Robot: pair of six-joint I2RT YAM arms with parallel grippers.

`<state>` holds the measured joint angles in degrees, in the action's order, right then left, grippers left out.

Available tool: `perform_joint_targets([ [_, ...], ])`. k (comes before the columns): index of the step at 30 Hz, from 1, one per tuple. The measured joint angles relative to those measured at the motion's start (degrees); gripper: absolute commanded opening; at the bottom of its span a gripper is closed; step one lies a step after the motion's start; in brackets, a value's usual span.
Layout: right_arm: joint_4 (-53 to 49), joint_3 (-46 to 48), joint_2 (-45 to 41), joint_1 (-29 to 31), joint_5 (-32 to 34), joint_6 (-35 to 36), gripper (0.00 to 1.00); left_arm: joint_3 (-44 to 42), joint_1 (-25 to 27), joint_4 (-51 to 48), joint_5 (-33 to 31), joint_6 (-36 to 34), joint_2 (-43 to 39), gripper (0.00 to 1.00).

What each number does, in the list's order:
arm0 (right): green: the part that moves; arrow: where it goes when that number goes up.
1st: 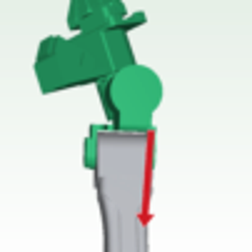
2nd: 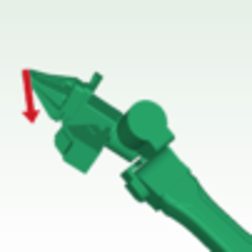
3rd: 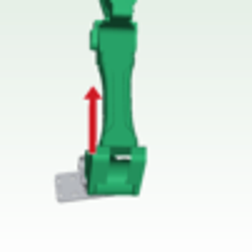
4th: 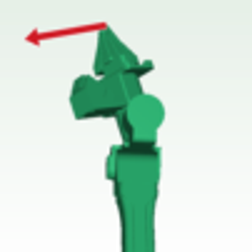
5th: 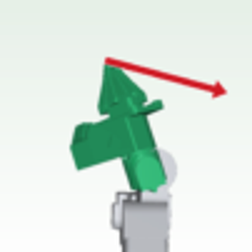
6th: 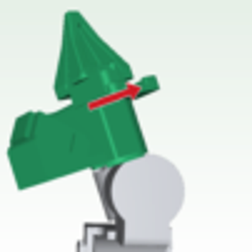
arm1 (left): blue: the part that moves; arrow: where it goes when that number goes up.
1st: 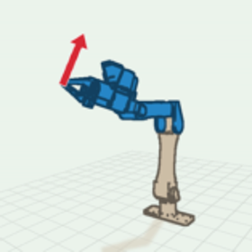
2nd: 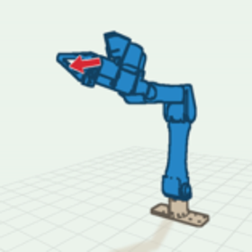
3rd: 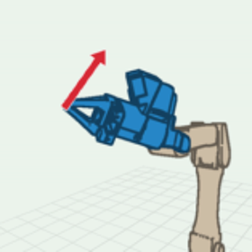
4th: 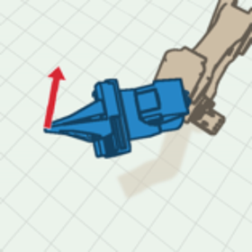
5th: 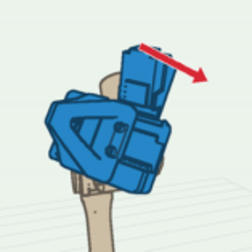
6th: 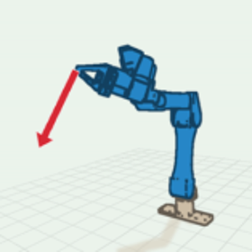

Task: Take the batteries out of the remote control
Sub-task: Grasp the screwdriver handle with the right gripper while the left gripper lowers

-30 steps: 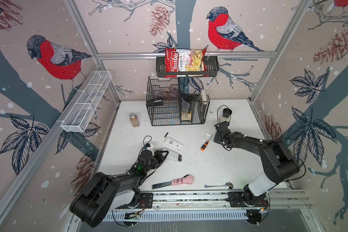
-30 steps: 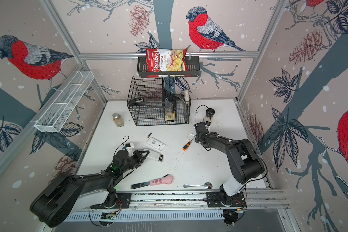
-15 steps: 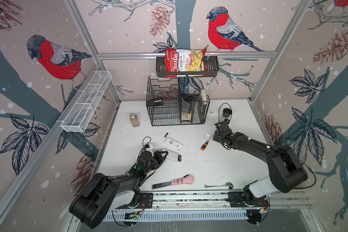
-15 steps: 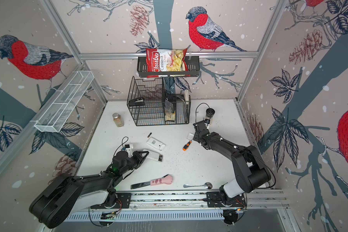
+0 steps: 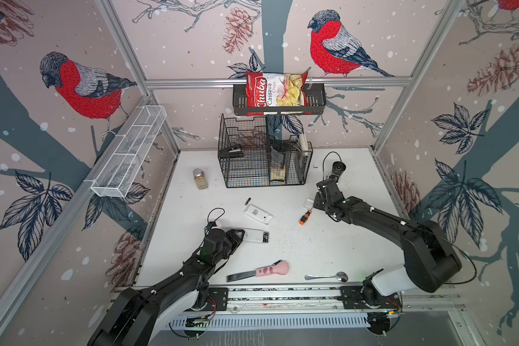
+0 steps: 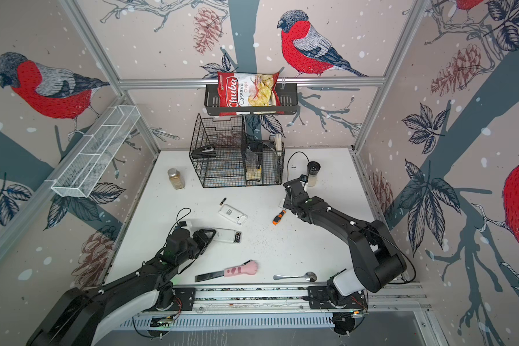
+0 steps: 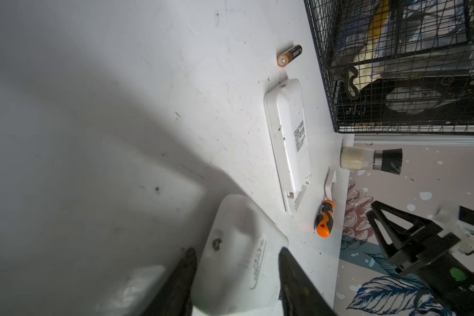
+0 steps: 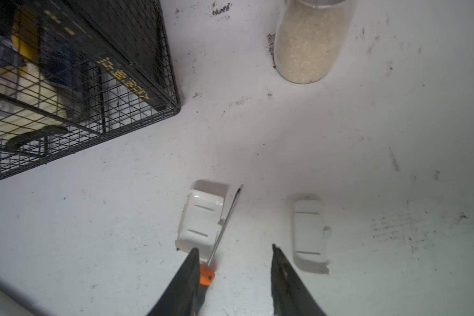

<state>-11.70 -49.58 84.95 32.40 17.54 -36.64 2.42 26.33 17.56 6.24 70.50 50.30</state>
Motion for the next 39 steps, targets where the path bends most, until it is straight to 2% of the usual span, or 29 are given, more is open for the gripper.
perform_joint_targets([
  [7,-1.66,-0.44,-0.70,3.63,-0.04,-2.51,0.49,2.82,0.00,-12.72,-3.91,-0.46,-5.25,0.55],
  [16,-3.43,1.36,-1.03,8.83,-1.46,-8.94,0.64,6.05,0.00,-21.51,-7.58,-2.03,-6.29,0.56],
  [22,-3.32,3.63,0.59,9.86,-3.26,-13.27,0.66,8.11,0.00,-24.74,-8.22,-3.61,-5.49,0.56],
  [28,-2.10,2.75,5.07,10.40,-4.57,-14.49,0.64,10.29,0.00,-26.93,-8.74,-5.42,-5.22,0.56],
  [39,-0.90,1.55,10.01,10.80,-4.28,-14.27,0.45,12.94,0.00,-27.85,-9.40,-7.48,-4.52,0.56],
])
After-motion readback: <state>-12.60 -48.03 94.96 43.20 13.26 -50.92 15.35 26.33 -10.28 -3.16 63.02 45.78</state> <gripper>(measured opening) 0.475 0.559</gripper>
